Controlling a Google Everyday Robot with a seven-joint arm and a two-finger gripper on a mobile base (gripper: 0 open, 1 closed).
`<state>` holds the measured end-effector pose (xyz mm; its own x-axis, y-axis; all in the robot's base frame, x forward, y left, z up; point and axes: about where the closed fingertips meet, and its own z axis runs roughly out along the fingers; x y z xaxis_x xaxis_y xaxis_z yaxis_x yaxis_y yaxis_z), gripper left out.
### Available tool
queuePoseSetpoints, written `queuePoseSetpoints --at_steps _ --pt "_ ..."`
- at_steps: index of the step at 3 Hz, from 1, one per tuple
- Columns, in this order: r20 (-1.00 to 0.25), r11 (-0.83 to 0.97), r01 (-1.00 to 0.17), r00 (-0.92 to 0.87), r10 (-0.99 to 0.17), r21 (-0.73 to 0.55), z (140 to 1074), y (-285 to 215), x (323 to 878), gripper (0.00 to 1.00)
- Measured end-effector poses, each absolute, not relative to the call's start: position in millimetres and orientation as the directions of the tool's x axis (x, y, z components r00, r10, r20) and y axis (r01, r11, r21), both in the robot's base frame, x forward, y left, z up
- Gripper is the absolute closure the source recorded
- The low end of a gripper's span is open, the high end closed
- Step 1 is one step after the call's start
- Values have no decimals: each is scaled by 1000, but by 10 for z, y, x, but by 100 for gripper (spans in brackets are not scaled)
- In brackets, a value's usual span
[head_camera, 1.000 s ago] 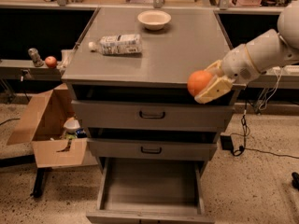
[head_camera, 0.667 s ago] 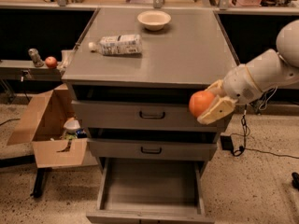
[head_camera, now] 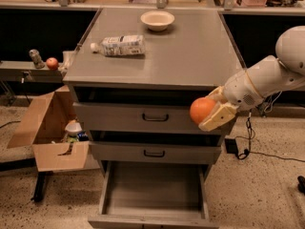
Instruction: Place orange into bottom drawer
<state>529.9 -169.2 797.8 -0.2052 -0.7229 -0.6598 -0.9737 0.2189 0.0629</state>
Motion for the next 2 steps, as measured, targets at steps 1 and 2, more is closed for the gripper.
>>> queuePoseSetpoints --at_steps 1,2 --pt "-654 250 -964 -250 -714 95 7620 -1781 5238 100" --pt "-651 316 -934 -343 -677 164 6767 -1967 4985 100"
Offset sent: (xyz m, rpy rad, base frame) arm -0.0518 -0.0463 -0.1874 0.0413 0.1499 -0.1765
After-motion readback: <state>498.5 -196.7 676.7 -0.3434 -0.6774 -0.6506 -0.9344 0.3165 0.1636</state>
